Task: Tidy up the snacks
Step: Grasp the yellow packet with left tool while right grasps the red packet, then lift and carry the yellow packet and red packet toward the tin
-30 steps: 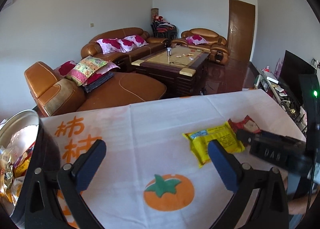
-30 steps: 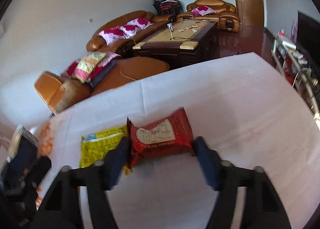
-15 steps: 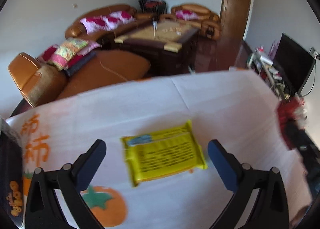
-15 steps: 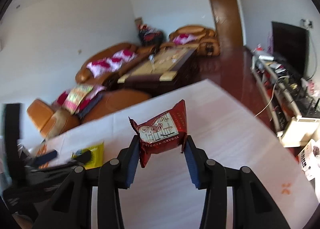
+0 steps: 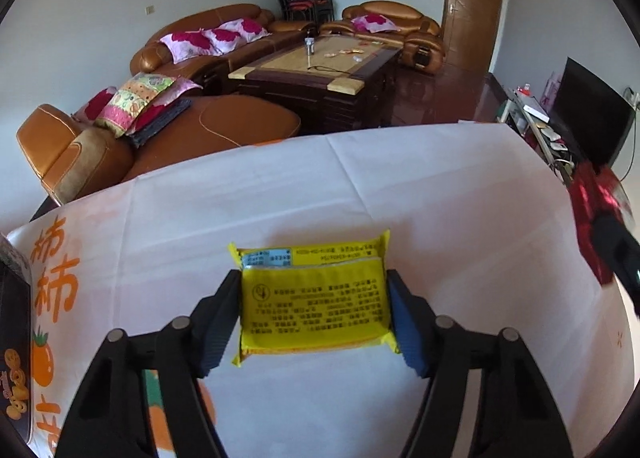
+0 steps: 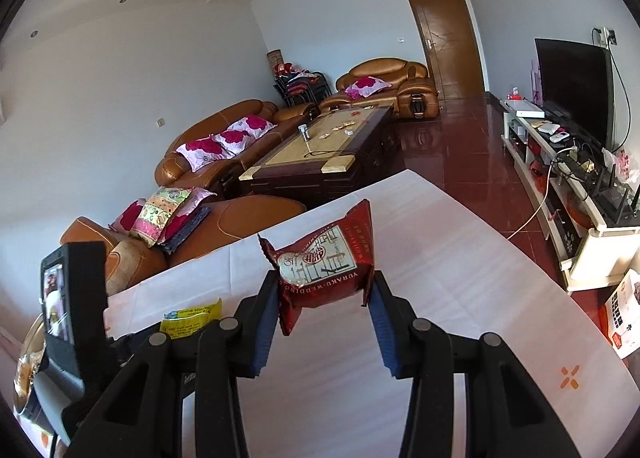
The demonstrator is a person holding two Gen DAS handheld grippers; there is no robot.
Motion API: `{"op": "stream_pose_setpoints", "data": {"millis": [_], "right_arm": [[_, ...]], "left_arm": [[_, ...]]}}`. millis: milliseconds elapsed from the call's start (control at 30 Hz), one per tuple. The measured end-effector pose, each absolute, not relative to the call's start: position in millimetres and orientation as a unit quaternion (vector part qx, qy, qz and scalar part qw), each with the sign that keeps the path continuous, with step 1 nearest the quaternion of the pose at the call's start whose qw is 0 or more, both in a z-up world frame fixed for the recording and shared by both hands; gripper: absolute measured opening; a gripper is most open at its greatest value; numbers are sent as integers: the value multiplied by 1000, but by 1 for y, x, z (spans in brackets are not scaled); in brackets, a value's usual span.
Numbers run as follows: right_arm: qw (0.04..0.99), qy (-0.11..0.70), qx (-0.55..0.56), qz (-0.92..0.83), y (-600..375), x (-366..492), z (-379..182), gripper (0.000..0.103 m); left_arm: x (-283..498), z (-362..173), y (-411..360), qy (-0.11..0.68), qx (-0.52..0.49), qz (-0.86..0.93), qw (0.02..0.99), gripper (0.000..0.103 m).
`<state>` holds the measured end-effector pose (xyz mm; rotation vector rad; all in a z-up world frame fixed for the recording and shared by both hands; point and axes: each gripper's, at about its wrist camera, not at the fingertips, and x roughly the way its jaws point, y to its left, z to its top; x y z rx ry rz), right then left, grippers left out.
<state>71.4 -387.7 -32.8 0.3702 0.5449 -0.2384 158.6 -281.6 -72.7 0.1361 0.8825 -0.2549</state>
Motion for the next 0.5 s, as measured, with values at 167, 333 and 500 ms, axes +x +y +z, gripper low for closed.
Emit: {"op": "stream_pose_setpoints", "data": {"millis": [167, 333, 500], "right_arm": [[947, 251, 161, -121, -381, 67, -32, 45], [957, 213, 134, -142, -367, 52, -26, 45], [964, 189, 103, -153, -345, 30, -18, 45]], "left_arm": [[133, -49, -254, 379, 58, -118, 916, 103], [99, -24, -213, 329, 63, -106, 936, 103], [74, -14, -177, 309, 55, -94, 945, 103]]}}
